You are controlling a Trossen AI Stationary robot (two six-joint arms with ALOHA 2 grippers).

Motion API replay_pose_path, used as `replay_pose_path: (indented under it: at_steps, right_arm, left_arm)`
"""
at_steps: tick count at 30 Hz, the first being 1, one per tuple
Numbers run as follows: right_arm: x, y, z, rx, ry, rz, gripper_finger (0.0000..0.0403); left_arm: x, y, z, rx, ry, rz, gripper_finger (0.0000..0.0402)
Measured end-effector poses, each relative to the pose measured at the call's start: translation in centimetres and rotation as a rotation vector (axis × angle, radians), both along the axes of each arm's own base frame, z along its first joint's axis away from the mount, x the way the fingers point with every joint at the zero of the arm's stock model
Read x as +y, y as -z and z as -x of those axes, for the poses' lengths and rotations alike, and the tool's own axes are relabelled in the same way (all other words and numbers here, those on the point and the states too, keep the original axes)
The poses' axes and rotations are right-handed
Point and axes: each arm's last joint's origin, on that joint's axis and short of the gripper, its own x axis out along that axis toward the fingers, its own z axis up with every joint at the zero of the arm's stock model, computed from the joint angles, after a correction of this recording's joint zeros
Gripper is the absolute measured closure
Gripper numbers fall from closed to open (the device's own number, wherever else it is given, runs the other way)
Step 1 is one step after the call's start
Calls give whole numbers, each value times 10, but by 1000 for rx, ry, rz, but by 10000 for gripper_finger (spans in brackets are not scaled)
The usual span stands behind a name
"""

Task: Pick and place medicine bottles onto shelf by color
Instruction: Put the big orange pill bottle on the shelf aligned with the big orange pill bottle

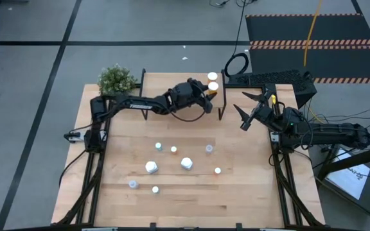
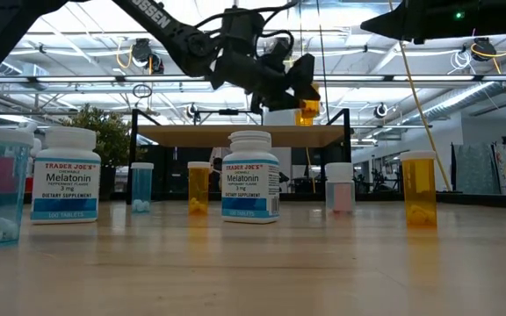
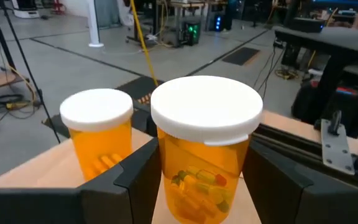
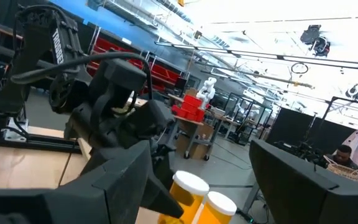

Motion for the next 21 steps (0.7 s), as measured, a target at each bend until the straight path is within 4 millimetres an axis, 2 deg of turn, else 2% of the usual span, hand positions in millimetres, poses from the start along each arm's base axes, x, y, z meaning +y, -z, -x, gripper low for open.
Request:
replay_pose_path:
  at_steps: [21]
  right_arm:
    - [0, 0, 0, -1, 0, 0, 133]
  left_arm:
    - [3, 12, -1, 44, -23, 13, 192]
